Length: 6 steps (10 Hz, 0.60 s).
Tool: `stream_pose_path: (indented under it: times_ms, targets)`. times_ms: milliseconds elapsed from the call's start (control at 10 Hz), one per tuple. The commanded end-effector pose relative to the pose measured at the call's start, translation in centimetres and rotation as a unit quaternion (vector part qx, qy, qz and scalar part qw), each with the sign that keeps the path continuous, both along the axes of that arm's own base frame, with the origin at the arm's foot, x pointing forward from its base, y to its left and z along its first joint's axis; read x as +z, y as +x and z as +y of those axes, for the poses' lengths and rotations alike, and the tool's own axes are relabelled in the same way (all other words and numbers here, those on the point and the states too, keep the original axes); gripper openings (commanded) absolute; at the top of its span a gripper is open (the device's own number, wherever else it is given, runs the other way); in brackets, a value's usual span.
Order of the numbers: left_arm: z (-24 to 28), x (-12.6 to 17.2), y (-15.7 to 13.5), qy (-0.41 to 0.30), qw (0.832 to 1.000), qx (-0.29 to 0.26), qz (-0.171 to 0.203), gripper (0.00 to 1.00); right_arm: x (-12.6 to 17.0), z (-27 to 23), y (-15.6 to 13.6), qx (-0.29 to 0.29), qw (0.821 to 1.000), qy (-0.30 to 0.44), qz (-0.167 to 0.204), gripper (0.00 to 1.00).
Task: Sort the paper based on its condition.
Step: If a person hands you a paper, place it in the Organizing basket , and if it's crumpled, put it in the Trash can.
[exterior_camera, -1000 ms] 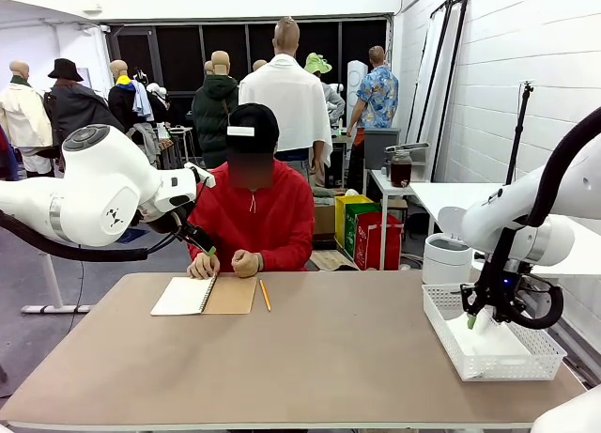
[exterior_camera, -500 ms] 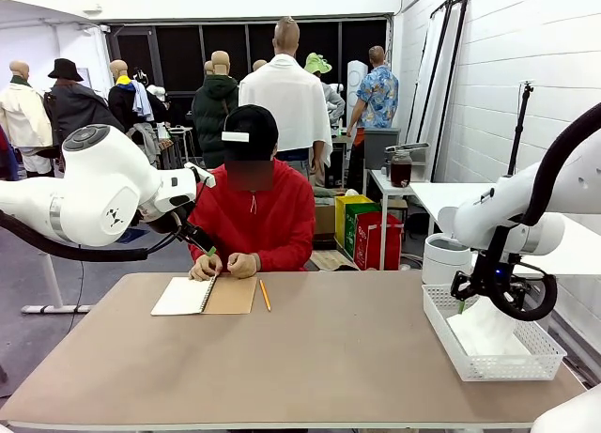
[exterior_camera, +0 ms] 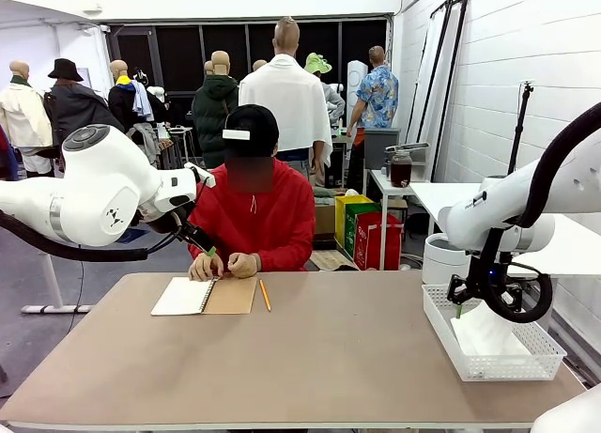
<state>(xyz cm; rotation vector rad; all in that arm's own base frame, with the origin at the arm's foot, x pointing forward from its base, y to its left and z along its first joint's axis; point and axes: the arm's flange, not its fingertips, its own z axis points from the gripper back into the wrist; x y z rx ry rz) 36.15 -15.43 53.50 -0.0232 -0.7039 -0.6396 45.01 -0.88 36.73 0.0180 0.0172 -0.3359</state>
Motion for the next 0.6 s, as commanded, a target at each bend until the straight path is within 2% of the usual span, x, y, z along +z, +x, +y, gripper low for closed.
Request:
stream_pose_path:
  times_ms: [0, 500]
  targets:
    - [0.11, -0.03, 0.02, 0.000, 1.000, 0.001, 0.002, 1.00, 0.09, -0.25, 0.13, 0.001, 1.000, 0.001, -0.008, 1.00]
    - [0.11, -0.03, 0.02, 0.000, 1.000, 0.001, 0.002, 1.00, 0.09, -0.25, 0.13, 0.001, 1.000, 0.001, -0.008, 1.00]
